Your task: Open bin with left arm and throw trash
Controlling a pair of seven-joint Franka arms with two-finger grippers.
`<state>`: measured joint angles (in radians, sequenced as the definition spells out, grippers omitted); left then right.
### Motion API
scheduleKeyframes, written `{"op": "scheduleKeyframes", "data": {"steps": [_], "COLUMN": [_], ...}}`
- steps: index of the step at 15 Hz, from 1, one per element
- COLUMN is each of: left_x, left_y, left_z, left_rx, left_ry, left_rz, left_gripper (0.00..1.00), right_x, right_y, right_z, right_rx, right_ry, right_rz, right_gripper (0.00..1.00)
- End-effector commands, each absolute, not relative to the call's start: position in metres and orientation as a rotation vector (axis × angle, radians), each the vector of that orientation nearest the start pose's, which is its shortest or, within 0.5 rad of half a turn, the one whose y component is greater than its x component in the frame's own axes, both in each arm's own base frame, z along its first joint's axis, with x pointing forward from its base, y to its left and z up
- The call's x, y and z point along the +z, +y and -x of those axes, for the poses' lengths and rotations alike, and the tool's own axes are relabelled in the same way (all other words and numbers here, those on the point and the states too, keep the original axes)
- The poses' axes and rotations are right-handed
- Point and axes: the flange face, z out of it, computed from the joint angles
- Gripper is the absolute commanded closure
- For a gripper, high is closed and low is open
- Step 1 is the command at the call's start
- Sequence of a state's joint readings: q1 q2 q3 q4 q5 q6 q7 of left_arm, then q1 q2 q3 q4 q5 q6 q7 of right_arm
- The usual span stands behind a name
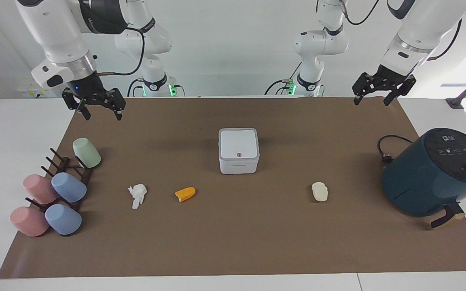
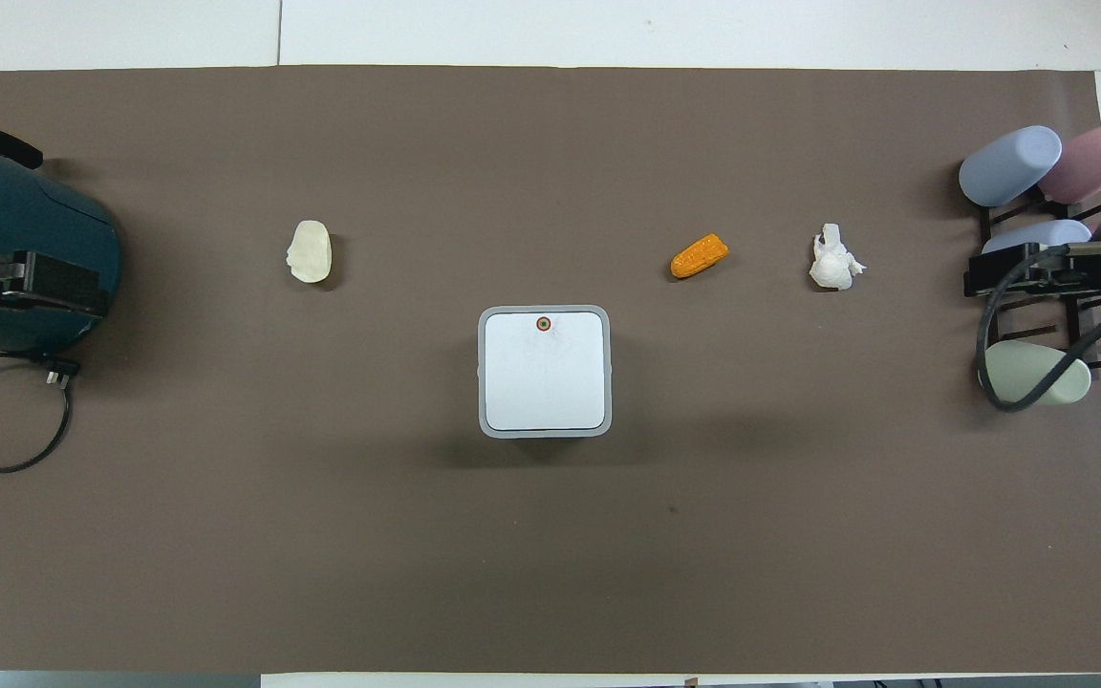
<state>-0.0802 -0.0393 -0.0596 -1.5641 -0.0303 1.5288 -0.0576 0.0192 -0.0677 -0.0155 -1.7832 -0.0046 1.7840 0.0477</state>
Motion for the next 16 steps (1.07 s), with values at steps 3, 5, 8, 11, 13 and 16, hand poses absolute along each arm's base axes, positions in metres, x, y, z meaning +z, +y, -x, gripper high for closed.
{"op": "scheduleKeyframes", "data": {"steps": [3,5,8,11,13,16], "left_x": [0.607,0.584,0.526,0.485,0.473,0.46], "left_y": [-0.188,-0.239,-0.33,-0.377,-0.382,-0.395], "left_z": [-0.545,-0.55,-0.555,-0.54,-0.539,-0.535], "left_rx": [-0.027,-0.044,-0.008,-0.044,-0.039,-0.045], "left_ry": [0.043,-0.013,-0.071,-0.067,-0.068,-0.043], "left_rz": [3.194,3.23,3.243,3.276,3.291,3.295], "left_gripper": [1.0,1.0,1.0,1.0,1.0,1.0], "right_x": [0.518,0.492,0.454,0.415,0.395,0.372], "right_y": [0.003,0.003,0.003,0.004,0.011,0.015], "right_z": [-0.575,-0.593,-0.611,-0.609,-0.608,-0.61], "right_rx": [-0.161,-0.187,-0.209,-0.304,-0.29,-0.292], "right_ry": [0.05,0.052,0.057,0.057,0.039,0.029], "right_rz": [3.131,3.128,3.127,3.117,3.12,3.118], "right_gripper": [0.0,0.0,0.0,0.0,0.0,0.0]}}
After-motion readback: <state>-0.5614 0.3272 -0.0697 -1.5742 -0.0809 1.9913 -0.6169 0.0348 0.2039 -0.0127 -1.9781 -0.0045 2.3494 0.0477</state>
